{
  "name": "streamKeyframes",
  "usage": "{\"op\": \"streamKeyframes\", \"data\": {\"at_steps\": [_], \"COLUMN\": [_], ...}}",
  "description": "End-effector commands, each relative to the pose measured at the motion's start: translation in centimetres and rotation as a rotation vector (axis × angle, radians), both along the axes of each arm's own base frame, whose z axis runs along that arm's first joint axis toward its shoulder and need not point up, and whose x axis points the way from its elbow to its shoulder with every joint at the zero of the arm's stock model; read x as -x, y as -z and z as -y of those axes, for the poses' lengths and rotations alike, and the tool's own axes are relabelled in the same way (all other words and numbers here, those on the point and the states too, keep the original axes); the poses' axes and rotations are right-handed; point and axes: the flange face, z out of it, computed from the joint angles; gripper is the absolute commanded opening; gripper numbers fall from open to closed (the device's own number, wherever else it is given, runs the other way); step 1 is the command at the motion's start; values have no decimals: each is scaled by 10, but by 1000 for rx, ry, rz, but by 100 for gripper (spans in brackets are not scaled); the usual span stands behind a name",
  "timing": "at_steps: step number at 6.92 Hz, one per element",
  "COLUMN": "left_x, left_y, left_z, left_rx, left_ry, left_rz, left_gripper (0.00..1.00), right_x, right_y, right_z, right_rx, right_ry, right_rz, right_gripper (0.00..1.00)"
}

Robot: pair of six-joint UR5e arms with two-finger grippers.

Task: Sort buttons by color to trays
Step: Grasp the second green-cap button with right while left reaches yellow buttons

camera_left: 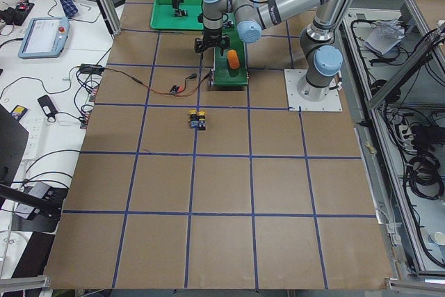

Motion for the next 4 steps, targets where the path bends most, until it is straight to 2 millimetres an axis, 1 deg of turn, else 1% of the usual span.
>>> {"op": "streamKeyframes", "data": {"at_steps": [1,2,3,4], "left_x": [-106,-156,-191,-212], "left_y": [3,30,51,69], "left_z": [40,40,37,34], "left_rx": [-31,-76,-112,-143], "left_ry": [-214,-317,-372,-398], "left_rz": [-11,-22,-29,-32], "left_gripper": [100,100,100,100], "right_x": [6,6,8,12], "right_y": [-76,-102,-128,-141], "right_z": [-36,-59,-90,-128], "right_rx": [-35,-57,-56,-71], "right_ry": [2,-1,1,7], "right_rz": [-4,-7,-6,-6], "right_gripper": [100,100,100,100]}}
